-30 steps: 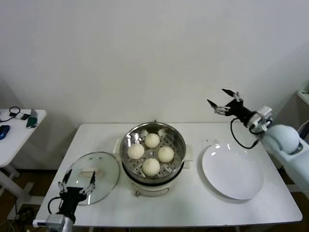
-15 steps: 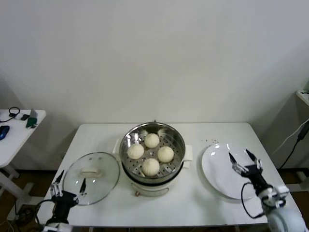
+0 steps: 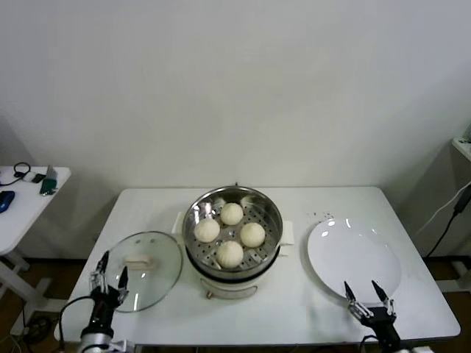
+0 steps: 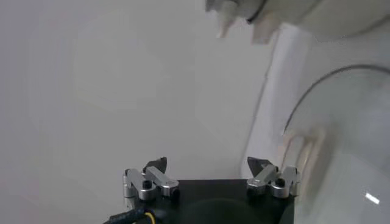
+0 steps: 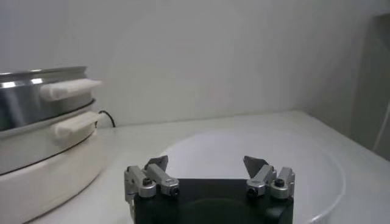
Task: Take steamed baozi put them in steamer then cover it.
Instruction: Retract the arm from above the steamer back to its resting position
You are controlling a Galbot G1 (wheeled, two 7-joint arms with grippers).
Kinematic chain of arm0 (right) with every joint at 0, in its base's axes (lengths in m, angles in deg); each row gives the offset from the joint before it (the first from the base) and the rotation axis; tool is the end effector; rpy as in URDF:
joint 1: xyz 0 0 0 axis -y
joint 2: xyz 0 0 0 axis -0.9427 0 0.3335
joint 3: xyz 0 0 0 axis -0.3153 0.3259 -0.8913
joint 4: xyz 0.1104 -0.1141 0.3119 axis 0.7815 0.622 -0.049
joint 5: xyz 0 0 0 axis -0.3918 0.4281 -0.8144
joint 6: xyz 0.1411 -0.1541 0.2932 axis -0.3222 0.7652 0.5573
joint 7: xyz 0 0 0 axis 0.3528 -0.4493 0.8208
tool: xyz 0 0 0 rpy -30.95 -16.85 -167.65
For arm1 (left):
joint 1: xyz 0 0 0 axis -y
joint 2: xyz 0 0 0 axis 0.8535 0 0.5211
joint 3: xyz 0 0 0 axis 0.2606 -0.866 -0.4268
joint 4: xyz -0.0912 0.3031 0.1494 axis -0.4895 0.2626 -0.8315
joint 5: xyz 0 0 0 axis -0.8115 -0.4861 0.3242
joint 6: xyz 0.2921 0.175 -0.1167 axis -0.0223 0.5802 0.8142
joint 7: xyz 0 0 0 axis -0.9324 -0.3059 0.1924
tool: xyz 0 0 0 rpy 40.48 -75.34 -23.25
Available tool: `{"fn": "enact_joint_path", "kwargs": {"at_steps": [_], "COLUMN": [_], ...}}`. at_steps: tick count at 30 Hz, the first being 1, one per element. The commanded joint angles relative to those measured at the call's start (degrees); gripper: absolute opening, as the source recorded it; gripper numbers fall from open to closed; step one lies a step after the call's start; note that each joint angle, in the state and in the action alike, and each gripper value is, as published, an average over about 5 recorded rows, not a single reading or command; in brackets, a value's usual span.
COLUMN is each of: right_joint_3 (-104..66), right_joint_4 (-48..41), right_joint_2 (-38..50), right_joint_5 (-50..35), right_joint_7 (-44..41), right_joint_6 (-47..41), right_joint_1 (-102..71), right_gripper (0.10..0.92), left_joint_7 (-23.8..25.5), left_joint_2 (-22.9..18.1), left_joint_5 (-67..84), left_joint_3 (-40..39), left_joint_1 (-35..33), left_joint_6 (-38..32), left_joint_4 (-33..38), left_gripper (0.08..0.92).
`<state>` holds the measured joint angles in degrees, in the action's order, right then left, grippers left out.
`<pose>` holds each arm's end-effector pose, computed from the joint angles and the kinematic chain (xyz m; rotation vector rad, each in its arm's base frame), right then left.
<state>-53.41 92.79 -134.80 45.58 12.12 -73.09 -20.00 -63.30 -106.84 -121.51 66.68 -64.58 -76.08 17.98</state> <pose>0.1202 -0.1484 -0.4076 0.1088 -2.9128 -0.1818 0.1553 0.1095 -0.3943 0.1396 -2.3464 -1.9350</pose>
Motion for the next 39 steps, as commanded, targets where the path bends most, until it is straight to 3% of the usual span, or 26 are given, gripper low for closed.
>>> {"fn": "enact_joint_path", "kwargs": {"at_steps": [1, 11, 30, 39], "right_joint_3": [-0.5, -0.7, -0.6, -0.5], "right_joint_4": [3.8, 5.4, 3.5, 3.2], "right_joint_2": [-4.5, -5.8, -7.8, -8.4], "right_joint_5": [1.7, 2.1, 3.6, 3.9], "right_joint_7": [0.3, 0.5, 0.5, 0.6], "right_joint_6": [0.9, 1.1, 2.9, 3.3], "right_joint_1": [-4.8, -5.3, -5.7, -5.6], "right_gripper": [0.823, 0.823, 0.823, 0.823], "left_joint_7": [-3.8, -4.3, -4.0, -5.1], "left_joint_2": [-0.7, -1.7, -2.0, -2.0], "left_joint_5": [-15.0, -16.7, -17.2, -18.7], "left_joint_3": [-1.0, -0.7, -1.4, -1.1], "left_joint_1": [6.4, 11.6, 18.0, 18.0], "left_joint_6": [0.3, 0.5, 2.1, 0.9], "left_joint_4": [-11.7, -19.6, -22.9, -25.1], "left_gripper": [0.823, 0.823, 0.812, 0.589]}}
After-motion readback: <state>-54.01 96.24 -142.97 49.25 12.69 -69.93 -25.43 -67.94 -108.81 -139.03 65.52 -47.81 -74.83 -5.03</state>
